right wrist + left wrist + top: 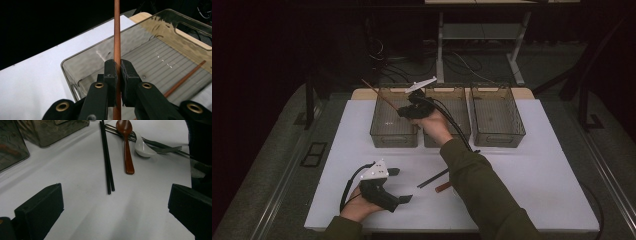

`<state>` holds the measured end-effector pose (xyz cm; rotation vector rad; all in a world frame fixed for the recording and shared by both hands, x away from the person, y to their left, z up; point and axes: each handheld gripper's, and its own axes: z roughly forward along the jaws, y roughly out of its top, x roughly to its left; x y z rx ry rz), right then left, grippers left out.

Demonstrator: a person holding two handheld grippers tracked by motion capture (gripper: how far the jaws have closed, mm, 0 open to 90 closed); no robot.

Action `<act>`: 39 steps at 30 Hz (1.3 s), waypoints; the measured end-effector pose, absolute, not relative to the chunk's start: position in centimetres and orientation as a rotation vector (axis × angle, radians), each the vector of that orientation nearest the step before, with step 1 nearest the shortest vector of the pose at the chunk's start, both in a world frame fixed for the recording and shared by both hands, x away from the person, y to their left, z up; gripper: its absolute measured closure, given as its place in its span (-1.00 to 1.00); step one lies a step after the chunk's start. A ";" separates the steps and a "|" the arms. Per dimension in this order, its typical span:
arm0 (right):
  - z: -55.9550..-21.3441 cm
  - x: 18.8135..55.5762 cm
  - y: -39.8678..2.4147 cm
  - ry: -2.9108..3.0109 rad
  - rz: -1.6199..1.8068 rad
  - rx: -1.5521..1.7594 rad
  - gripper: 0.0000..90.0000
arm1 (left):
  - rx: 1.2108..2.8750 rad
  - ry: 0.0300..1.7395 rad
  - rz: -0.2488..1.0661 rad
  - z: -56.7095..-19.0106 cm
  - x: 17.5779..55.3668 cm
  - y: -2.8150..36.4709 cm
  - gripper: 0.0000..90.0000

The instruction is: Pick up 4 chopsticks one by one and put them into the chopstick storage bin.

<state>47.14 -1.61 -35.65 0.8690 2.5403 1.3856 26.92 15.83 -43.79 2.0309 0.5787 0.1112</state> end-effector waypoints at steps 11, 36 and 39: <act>-37.2 48.0 0.6 2.584 1.315 0.903 0.86 | 2.029 0.573 0.103 -43.8 26.9 15.8 -1.00; -37.9 48.4 0.1 2.603 1.222 1.004 0.18 | 2.035 0.571 0.102 -43.8 26.9 15.7 -1.00; -37.6 48.2 -0.3 2.603 1.229 0.994 0.12 | 2.034 0.573 0.101 -43.8 26.9 15.7 -1.00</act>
